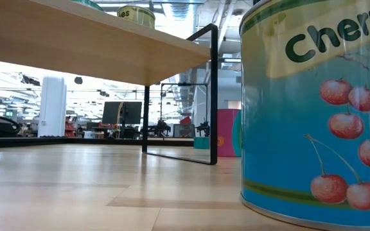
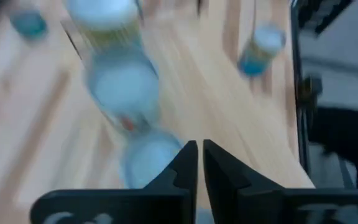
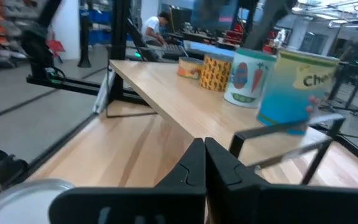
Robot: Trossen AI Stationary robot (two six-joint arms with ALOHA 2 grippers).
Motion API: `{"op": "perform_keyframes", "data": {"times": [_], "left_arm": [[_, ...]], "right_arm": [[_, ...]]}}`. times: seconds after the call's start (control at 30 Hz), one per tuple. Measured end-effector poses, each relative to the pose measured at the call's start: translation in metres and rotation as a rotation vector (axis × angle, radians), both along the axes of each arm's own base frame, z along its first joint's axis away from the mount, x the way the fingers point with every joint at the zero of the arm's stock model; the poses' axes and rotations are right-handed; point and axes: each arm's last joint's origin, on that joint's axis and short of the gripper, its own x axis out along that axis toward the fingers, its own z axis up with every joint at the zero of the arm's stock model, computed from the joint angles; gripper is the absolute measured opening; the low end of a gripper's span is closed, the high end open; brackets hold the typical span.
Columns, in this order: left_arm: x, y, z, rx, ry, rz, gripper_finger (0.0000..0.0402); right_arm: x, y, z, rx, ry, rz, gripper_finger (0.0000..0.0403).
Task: Pick and place cans onto a shelf
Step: Put the green tuna can on the shelf
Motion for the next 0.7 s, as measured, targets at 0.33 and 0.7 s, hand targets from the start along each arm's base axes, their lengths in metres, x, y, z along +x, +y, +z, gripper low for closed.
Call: {"op": "perform_keyframes", "data": {"times": [0.33, 0.7], "left_arm": [[-0.022, 0.073, 0.003, 0.031, -0.33, -0.094, 0.0], [-0.015, 0.105, -0.025, 0.153, -0.349, -0.049, 0.0]], "right_arm": [[0.018, -0.035, 0.005, 0.054, -0.047, 0.034, 0.0005], [0.011, -0.13, 0.037, 0.065, 0.02, -0.073, 0.0005]]}}
